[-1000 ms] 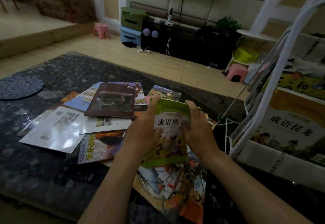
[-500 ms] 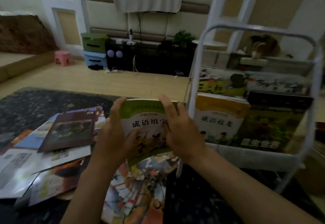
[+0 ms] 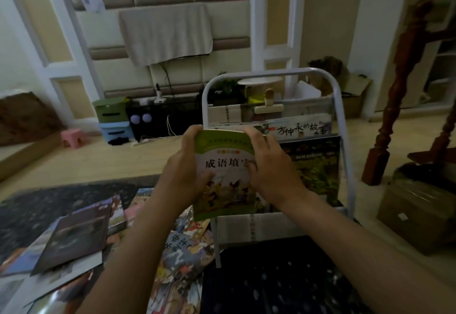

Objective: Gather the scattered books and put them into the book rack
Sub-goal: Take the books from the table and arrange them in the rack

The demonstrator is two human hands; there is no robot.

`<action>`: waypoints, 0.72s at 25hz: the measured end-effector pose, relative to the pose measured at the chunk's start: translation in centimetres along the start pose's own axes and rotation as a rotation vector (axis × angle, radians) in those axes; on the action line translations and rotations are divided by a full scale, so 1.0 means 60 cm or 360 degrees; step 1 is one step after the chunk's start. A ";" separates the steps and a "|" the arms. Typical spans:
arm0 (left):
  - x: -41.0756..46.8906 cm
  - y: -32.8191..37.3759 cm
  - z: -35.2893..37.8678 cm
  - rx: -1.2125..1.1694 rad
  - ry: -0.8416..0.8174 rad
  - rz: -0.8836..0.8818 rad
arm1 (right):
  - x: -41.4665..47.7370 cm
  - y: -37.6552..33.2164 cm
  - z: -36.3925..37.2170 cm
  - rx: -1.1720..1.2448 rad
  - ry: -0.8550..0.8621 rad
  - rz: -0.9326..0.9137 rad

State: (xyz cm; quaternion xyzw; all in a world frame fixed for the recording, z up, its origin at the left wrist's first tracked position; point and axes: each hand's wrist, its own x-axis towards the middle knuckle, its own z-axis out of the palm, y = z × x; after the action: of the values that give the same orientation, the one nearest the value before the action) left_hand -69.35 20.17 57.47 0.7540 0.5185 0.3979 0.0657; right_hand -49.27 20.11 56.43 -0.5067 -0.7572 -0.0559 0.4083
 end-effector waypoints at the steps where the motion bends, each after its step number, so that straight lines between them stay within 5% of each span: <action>1: 0.012 0.008 0.018 0.0011 -0.0035 0.0009 | 0.000 0.020 -0.002 -0.0057 0.0003 0.0013; 6: 0.045 0.007 0.083 0.0202 -0.0112 0.0069 | -0.001 0.094 0.013 -0.0270 -0.0001 -0.0016; 12: 0.030 -0.043 0.110 0.1071 0.0084 0.0204 | -0.008 0.124 0.069 -0.0679 0.0188 -0.0326; 18: 0.021 -0.067 0.146 0.1140 0.0046 0.0112 | -0.017 0.134 0.086 -0.0993 0.0126 -0.0468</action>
State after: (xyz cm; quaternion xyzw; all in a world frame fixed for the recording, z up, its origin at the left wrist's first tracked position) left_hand -66.26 25.80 50.17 0.7408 0.5997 0.2037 -0.2238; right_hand -45.48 25.83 49.70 -0.4900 -0.7521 -0.3628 0.2504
